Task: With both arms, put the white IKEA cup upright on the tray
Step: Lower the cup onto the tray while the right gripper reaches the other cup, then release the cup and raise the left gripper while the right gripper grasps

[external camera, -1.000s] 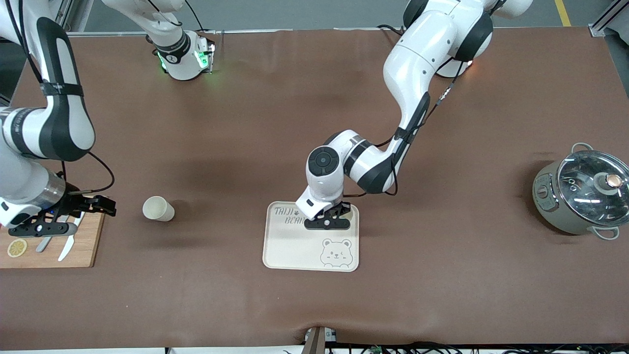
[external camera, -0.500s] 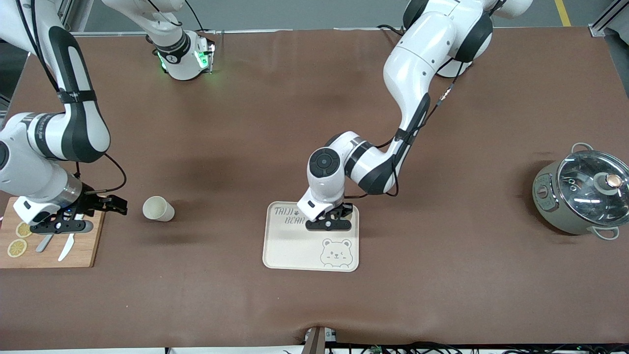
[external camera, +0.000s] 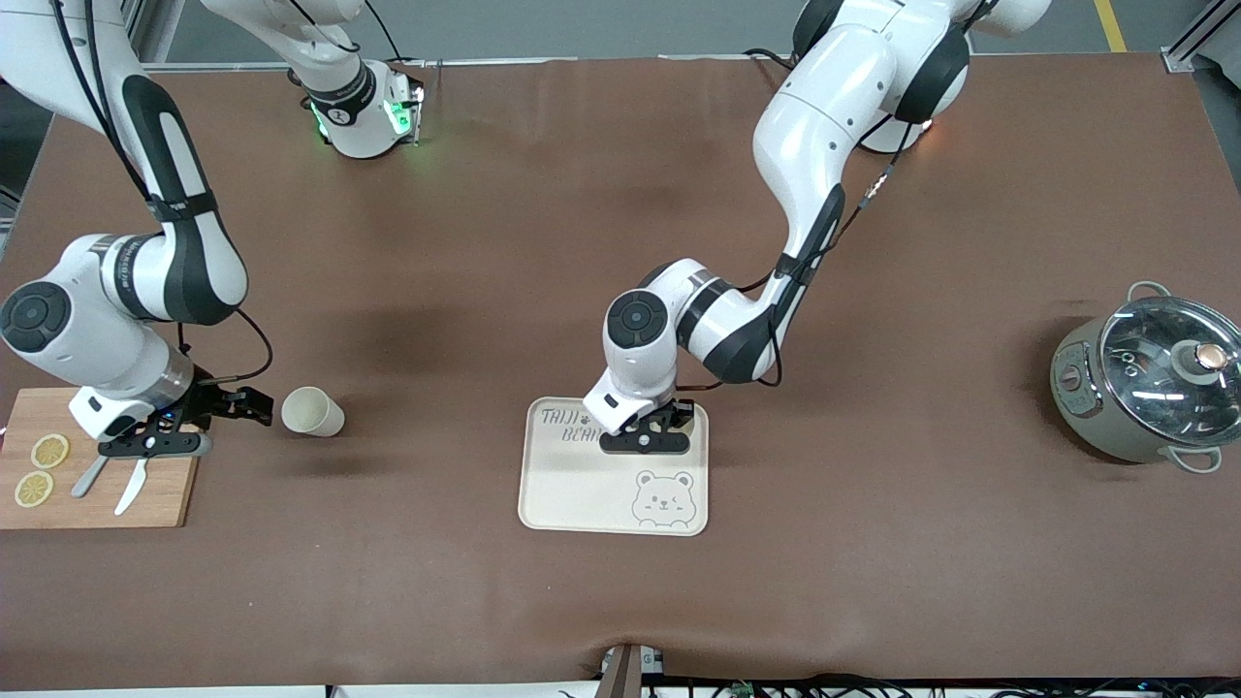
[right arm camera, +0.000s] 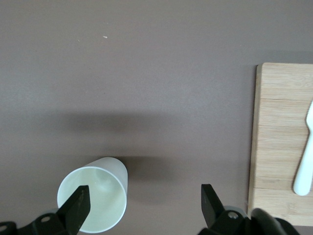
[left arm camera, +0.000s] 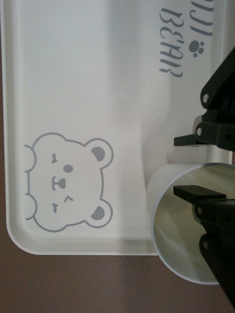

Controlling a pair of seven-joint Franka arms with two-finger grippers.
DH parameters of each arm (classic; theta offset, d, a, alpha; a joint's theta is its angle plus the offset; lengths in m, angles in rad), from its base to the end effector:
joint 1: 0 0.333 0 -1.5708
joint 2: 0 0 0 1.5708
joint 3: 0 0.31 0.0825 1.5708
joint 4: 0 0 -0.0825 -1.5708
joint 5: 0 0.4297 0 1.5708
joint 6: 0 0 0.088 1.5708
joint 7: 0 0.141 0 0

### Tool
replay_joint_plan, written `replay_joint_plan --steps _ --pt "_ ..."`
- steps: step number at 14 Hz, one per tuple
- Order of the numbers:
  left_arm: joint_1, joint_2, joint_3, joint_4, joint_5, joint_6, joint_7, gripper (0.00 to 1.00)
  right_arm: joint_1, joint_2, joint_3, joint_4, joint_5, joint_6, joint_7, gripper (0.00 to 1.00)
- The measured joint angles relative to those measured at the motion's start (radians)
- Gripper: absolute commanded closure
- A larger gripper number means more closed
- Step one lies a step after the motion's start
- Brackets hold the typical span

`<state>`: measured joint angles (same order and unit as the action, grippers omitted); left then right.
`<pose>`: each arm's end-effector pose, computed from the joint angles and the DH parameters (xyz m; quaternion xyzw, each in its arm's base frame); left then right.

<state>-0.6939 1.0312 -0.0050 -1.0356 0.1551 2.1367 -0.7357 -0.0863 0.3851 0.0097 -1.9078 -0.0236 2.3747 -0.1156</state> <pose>0.6384 -0.5204 0.1558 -0.9971 0.0196 -0.0688 0.0259 0.6671 -0.0521 0.2339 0.9988 0.0272 0.0401 0.0106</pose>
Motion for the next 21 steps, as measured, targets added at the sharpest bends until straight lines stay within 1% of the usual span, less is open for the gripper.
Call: replay_joint_plan --steps 7,8,9,10,11,12,13,14,15,21 --pt "0.0 0.0 0.002 0.007 0.0 0.0 0.0 0.6 0.001 0.037 0.003 -0.022 0.0 0.05 -0.001 0.0" --pt "0.0 -0.001 0.003 0.008 0.0 -0.001 0.0 0.55 0.002 0.04 0.003 -0.026 0.0 0.055 -0.001 0.0" --pt "0.0 -0.001 0.003 0.009 0.0 -0.001 0.0 0.52 0.001 0.042 0.003 -0.031 0.0 0.063 -0.001 0.0" --pt "0.0 -0.002 0.004 0.01 0.0 -0.003 0.0 0.43 0.002 0.042 0.004 -0.035 0.0 0.069 -0.001 0.0" --pt "0.0 -0.003 0.004 0.012 0.0 -0.006 0.0 0.28 0.002 0.042 0.004 -0.042 0.0 0.073 -0.003 0.0" --pt "0.0 -0.004 0.005 0.013 0.0 -0.009 0.0 0.25 0.002 0.043 0.004 -0.048 0.0 0.078 -0.009 0.0" --pt "0.0 -0.007 0.005 0.014 0.0 -0.011 0.0 0.12 0.001 0.043 0.004 -0.053 0.0 0.084 -0.014 0.0" --pt "0.0 -0.009 0.006 0.015 0.0 -0.015 0.0 0.03 0.001 0.044 0.004 -0.057 0.0 0.088 -0.017 0.0" --pt "0.0 -0.01 0.006 0.017 0.0 -0.018 0.0 0.0 0.001 0.044 0.004 -0.062 0.0 0.092 -0.018 0.0" --pt "-0.001 -0.028 0.008 0.024 0.0 -0.059 0.0 0.0 -0.001 0.045 0.002 -0.086 0.0 0.102 -0.033 0.0"
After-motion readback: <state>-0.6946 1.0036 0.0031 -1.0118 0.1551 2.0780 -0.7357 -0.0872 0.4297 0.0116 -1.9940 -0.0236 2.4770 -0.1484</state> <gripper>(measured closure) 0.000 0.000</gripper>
